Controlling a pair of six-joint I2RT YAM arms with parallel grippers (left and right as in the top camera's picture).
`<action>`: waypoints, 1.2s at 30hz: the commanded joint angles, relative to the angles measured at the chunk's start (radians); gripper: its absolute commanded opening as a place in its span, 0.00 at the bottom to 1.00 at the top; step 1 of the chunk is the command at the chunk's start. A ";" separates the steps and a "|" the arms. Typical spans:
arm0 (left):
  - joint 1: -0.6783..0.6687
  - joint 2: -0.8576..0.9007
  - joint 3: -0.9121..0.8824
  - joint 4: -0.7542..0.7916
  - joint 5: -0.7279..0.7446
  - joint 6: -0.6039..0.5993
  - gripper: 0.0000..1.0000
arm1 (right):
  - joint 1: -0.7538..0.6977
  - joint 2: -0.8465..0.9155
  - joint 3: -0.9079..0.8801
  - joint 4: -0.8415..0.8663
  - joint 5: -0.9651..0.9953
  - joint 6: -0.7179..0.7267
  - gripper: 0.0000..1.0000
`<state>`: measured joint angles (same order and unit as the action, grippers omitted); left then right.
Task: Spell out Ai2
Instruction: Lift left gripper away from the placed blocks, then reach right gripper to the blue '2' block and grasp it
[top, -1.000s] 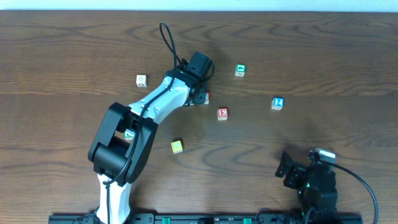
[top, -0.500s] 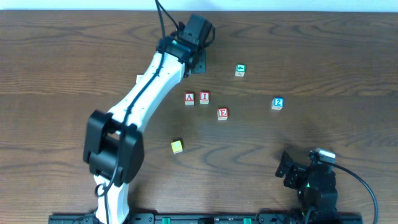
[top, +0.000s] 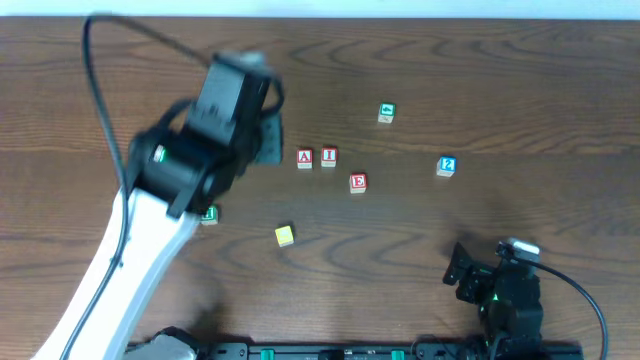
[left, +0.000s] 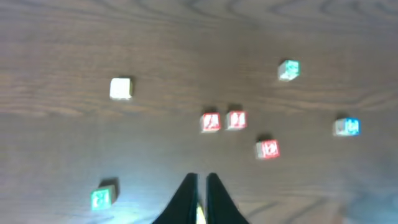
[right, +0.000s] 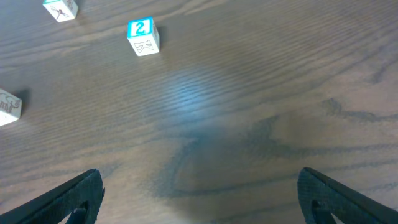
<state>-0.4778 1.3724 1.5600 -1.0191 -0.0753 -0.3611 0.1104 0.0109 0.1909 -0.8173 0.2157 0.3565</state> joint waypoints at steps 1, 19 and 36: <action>0.006 -0.096 -0.214 0.046 -0.047 -0.021 0.24 | -0.006 -0.005 -0.010 0.030 0.005 0.014 0.99; 0.008 -0.041 -0.468 0.330 0.015 -0.021 0.70 | -0.006 -0.005 -0.010 0.321 -0.578 0.550 0.99; 0.126 0.087 -0.461 0.501 0.055 -0.022 0.70 | -0.173 1.134 0.550 0.478 -0.489 -0.034 0.99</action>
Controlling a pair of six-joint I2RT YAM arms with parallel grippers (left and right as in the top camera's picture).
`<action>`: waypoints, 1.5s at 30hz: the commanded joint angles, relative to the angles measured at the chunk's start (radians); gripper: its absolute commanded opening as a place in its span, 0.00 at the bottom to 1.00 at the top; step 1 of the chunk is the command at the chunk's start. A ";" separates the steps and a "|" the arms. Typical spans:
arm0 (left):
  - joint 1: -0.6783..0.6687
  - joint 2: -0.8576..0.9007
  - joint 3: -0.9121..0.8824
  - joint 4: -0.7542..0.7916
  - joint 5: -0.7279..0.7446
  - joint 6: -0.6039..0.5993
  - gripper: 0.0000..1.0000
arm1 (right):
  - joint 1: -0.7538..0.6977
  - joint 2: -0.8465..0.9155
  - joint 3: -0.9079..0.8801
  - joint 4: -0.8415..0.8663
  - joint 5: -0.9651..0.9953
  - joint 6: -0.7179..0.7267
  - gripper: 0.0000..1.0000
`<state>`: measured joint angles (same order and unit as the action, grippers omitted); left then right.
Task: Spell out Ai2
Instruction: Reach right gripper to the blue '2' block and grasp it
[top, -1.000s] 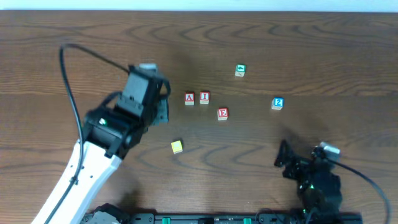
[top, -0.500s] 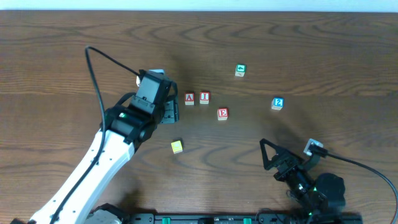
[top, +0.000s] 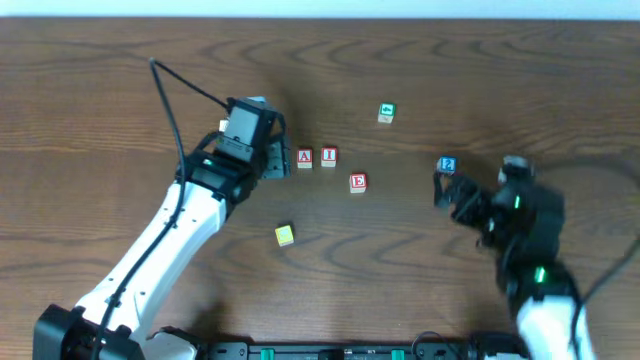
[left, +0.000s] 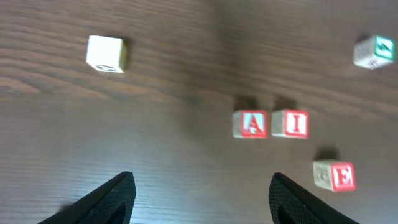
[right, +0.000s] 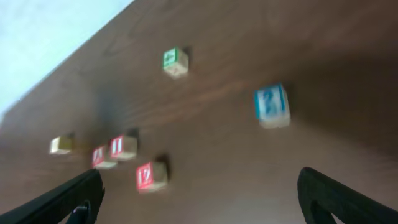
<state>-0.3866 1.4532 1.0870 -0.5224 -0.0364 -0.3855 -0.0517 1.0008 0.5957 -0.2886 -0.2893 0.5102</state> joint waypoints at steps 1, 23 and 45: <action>0.047 0.006 0.012 0.004 0.017 0.003 0.70 | -0.011 0.217 0.214 -0.101 0.042 -0.221 0.99; 0.063 0.135 0.018 0.093 0.089 -0.033 0.70 | 0.021 0.706 0.521 -0.339 0.151 -0.341 0.99; 0.063 0.135 0.049 0.078 0.089 0.156 0.71 | 0.094 0.807 0.521 -0.283 0.322 -0.207 0.88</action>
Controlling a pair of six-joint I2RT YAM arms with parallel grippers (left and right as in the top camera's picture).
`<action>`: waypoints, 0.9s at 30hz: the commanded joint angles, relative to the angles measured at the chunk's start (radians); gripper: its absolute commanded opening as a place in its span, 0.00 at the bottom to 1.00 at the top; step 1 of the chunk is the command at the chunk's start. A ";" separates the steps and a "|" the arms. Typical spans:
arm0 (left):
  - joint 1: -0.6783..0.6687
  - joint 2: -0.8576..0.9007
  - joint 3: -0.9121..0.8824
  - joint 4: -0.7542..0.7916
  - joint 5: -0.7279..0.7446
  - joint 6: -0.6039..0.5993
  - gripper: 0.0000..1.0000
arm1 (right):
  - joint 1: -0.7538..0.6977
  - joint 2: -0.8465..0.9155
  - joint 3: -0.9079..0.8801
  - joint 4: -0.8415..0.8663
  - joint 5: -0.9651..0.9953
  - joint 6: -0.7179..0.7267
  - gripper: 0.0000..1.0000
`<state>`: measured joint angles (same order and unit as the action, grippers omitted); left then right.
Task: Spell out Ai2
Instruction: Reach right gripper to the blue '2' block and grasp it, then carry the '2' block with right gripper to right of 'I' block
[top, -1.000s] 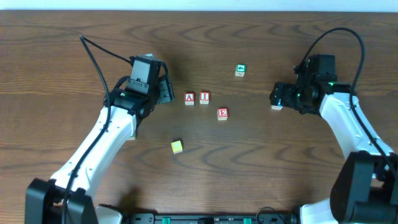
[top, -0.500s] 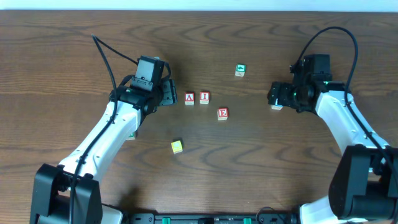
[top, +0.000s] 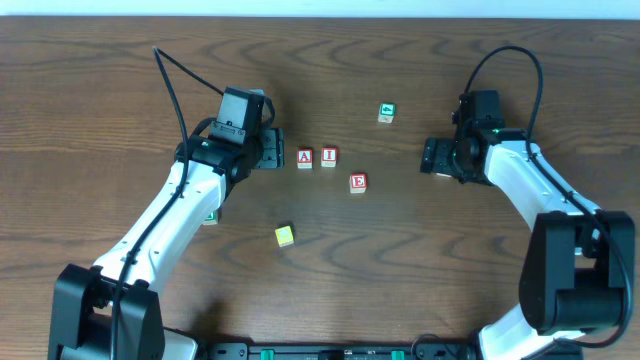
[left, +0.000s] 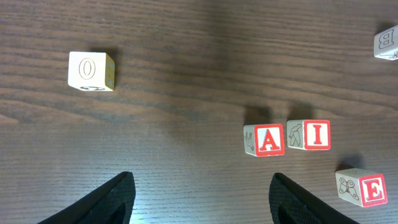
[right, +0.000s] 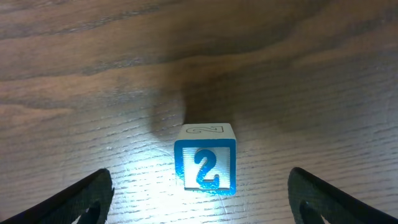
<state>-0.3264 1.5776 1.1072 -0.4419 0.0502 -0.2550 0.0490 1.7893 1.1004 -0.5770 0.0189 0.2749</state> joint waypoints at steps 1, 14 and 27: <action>0.003 0.010 0.029 -0.002 0.003 0.029 0.71 | -0.006 0.025 0.016 0.007 0.002 0.028 0.87; 0.003 0.010 0.029 -0.003 0.002 0.032 0.71 | -0.006 0.045 0.016 0.024 0.008 0.035 0.48; 0.003 0.010 0.029 -0.003 0.002 0.032 0.71 | -0.006 0.045 0.016 0.002 0.007 -0.040 0.32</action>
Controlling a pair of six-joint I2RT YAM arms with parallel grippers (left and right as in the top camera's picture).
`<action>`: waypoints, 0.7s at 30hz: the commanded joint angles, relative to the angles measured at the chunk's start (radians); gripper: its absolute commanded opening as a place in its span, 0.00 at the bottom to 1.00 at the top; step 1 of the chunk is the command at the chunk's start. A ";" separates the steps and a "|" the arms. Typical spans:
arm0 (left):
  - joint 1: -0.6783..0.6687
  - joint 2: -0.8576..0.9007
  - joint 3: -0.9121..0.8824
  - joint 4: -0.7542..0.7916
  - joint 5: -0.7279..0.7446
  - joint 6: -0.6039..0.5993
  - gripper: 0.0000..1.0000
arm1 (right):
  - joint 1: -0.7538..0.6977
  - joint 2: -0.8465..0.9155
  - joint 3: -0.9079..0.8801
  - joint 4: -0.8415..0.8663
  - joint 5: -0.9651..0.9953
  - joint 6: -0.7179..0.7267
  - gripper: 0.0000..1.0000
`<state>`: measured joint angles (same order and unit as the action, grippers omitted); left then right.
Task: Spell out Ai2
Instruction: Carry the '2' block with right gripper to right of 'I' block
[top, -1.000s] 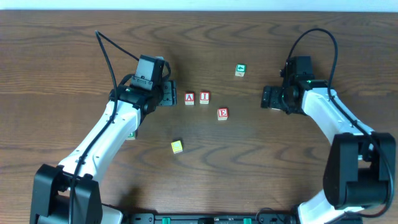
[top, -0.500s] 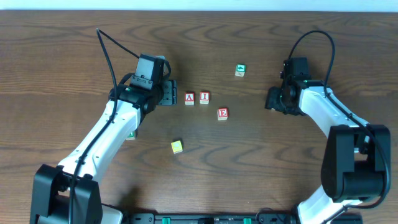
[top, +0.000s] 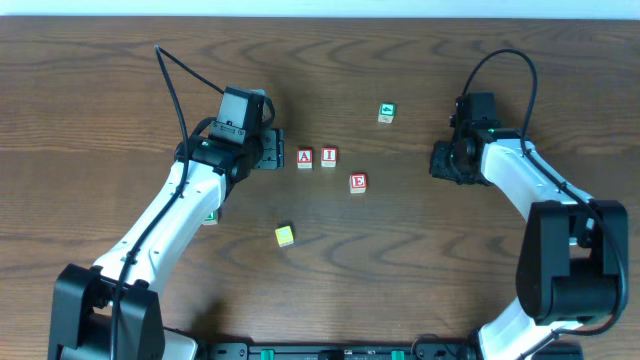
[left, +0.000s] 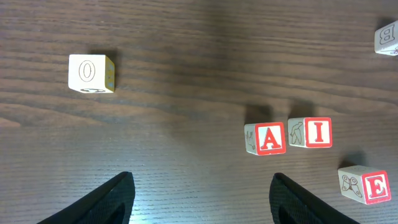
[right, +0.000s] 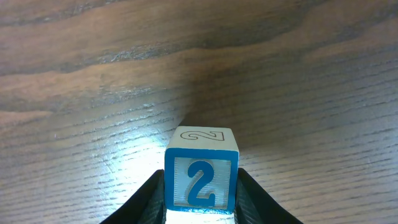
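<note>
The red A block (top: 305, 157) and the red I block (top: 328, 156) stand side by side at mid table; the left wrist view shows the A block (left: 266, 138) and the I block (left: 311, 132) too. My left gripper (left: 200, 200) hangs open just left of them, nothing between its fingers. The blue 2 block (right: 201, 178) sits on the wood at the right, hidden under the arm in the overhead view. My right gripper (right: 201, 198) is shut on it, a finger pressed against each side.
A red E block (top: 358, 182) lies right of and below the A-I pair. A green block (top: 386, 112) sits farther back, a yellow O block (top: 285, 235) nearer the front, and another green block (top: 209, 216) under the left arm.
My right gripper stood open around the blue 2 block; now its fingers press both sides of the block. The left gripper and the other blocks are where they were.
My left gripper was shut above the table, left of A and I, while the right arm rested at the front right. Then the left stood open beside A and the right arm neared the 2. The right straddled the 2 open and now grips it.
</note>
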<state>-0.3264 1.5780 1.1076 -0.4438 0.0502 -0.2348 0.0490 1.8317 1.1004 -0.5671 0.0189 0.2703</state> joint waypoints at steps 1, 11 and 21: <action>0.003 0.010 0.029 -0.001 0.002 0.011 0.71 | -0.006 0.003 0.016 -0.010 0.007 -0.042 0.31; 0.003 0.010 0.029 -0.001 -0.006 0.027 0.71 | 0.021 -0.008 0.053 -0.044 -0.065 -0.051 0.15; 0.003 0.010 0.029 -0.021 -0.042 0.034 0.71 | 0.240 -0.014 0.227 -0.120 -0.064 0.019 0.01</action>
<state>-0.3264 1.5780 1.1076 -0.4561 0.0425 -0.2218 0.2371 1.8313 1.3182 -0.6861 -0.0334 0.2440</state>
